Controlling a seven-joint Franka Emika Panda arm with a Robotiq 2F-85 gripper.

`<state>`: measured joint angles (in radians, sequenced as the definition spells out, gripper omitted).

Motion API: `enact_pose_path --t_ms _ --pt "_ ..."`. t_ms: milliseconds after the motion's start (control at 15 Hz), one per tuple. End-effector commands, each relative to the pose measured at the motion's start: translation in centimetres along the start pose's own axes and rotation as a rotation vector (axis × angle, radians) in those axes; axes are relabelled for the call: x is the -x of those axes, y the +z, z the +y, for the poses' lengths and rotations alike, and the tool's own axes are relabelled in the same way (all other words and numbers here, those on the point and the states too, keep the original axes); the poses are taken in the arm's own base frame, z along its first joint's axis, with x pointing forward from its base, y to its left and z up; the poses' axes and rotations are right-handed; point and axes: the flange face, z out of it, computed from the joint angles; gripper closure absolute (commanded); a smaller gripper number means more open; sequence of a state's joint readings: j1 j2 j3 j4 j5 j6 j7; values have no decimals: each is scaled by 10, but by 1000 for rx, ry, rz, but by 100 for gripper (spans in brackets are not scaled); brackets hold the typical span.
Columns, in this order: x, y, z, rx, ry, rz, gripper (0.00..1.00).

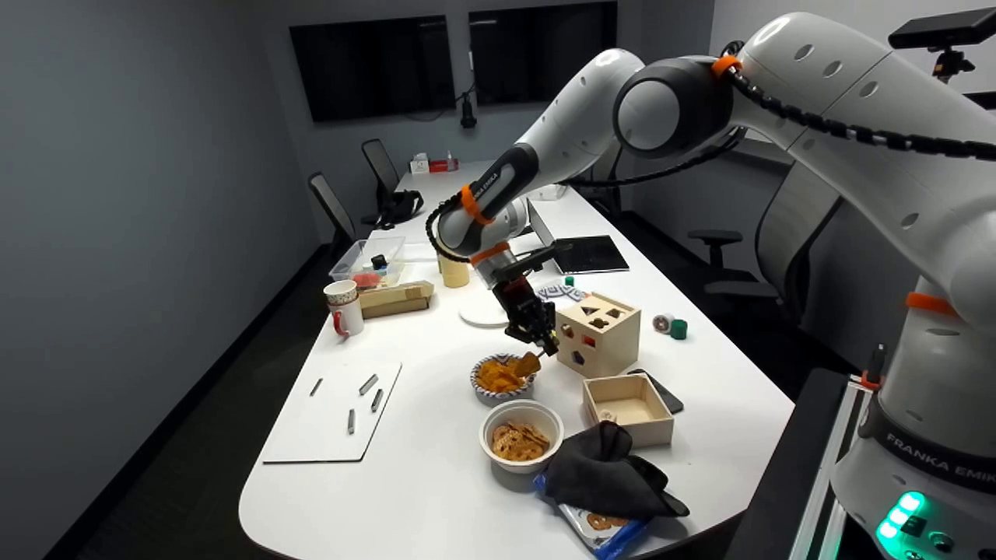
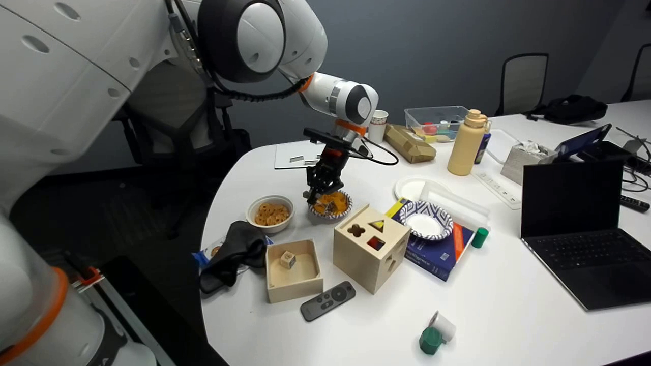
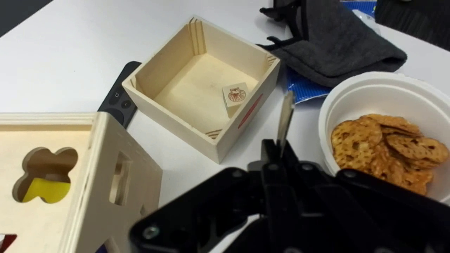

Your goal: Use the spoon to stir in the bowl

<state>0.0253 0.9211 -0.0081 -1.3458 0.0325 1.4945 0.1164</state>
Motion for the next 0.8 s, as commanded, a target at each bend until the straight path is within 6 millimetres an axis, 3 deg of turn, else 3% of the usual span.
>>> enact_pose_path --t_ms 0,400,733 --pt "11 6 6 -7 18 -89 99" --pt "15 20 14 64 219 -200 99" --pt "15 12 8 132 322 -124 99"
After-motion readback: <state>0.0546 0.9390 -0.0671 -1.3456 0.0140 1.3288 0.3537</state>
